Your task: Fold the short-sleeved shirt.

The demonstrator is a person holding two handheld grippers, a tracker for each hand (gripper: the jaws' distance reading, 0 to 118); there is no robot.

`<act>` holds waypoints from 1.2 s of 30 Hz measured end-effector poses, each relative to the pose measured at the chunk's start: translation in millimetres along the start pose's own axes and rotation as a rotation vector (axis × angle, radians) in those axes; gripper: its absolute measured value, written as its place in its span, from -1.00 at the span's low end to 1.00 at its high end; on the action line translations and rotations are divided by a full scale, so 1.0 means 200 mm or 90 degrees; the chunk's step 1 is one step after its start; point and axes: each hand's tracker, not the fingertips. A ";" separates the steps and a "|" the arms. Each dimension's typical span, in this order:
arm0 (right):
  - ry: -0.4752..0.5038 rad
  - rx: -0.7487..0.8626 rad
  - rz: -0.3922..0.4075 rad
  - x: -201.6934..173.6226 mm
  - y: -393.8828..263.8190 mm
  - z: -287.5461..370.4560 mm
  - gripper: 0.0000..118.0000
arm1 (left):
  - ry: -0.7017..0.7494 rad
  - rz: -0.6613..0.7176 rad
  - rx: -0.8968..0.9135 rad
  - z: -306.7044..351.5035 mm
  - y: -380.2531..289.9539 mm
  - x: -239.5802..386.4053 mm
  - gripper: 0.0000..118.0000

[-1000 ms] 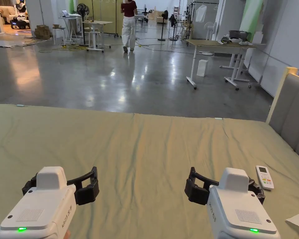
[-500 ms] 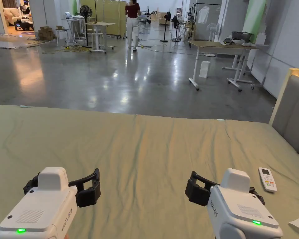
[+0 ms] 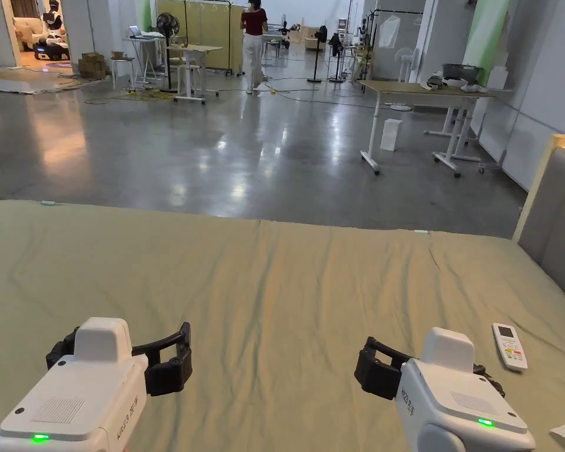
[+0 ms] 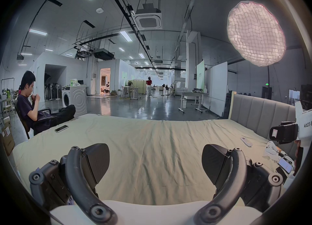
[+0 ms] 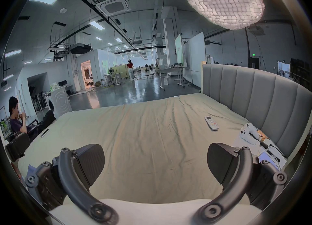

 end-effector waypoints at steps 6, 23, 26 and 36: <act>-0.001 -0.012 0.000 0.02 0.00 -0.04 1.00 | 0.002 0.003 -0.009 -0.03 -0.02 -0.02 0.86; 0.020 -0.022 -0.024 0.04 0.01 -0.03 1.00 | -0.008 0.008 -0.019 -0.04 -0.01 0.00 0.86; 0.046 -0.002 -0.038 0.06 0.00 -0.04 1.00 | -0.008 0.013 -0.013 -0.03 0.00 0.00 0.86; 0.053 0.066 -0.003 0.04 -0.03 -0.04 1.00 | -0.007 -0.005 0.010 -0.02 -0.01 0.01 0.87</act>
